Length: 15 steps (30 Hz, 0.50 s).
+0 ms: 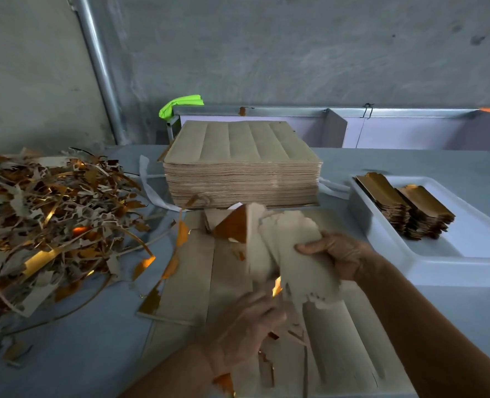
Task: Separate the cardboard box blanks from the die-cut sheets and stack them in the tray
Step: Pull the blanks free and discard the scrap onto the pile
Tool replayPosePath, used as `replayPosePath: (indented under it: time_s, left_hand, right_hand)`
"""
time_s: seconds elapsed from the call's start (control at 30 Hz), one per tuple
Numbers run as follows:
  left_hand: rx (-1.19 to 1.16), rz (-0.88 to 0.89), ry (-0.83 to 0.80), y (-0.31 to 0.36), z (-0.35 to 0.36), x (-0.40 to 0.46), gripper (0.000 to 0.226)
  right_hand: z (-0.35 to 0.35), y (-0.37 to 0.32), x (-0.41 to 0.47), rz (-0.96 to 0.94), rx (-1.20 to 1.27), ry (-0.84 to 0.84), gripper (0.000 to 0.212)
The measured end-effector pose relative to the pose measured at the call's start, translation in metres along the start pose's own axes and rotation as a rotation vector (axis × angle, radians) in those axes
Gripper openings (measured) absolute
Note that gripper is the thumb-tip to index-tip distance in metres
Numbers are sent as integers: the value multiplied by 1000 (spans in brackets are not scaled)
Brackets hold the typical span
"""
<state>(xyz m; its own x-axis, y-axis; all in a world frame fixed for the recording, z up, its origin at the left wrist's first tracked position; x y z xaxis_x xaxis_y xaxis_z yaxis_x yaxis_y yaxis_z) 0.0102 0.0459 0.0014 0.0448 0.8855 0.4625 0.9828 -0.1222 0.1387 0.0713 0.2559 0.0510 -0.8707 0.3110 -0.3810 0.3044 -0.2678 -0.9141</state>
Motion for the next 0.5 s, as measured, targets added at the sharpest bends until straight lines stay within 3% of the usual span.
replayPosePath:
  time_s: [0.07, 0.27, 0.37, 0.5]
  left_hand:
    - [-14, -89, 45, -5, -9, -4, 27]
    - [-76, -305, 96, -27, -18, -22, 17]
    - [-198, -634, 238, -41, -24, -28, 14]
    - [-286, -1106, 580, -74, -41, -30, 14]
  right_hand:
    - [-17, 1, -4, -17, 30, 84, 39]
    - [-40, 1, -15, 0, 50, 228, 41]
    - [-48, -1, -23, 7, 52, 286, 42]
    - [-55, -5, -38, 2, -47, 305, 49]
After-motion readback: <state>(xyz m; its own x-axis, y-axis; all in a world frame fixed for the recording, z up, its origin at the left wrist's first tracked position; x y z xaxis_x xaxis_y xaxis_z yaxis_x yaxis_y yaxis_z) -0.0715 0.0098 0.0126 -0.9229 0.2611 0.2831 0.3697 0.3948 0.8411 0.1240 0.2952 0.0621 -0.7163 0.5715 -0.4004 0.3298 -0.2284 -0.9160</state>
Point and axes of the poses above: each hand's wrist, its own x-axis towards the middle knuckle, its own z-axis out of the palm, y = z × x, the point moved 1 cm from there along x, towards the middle knuckle, and after that the axes turned 1 degree about -z, right-handed, at the moved point
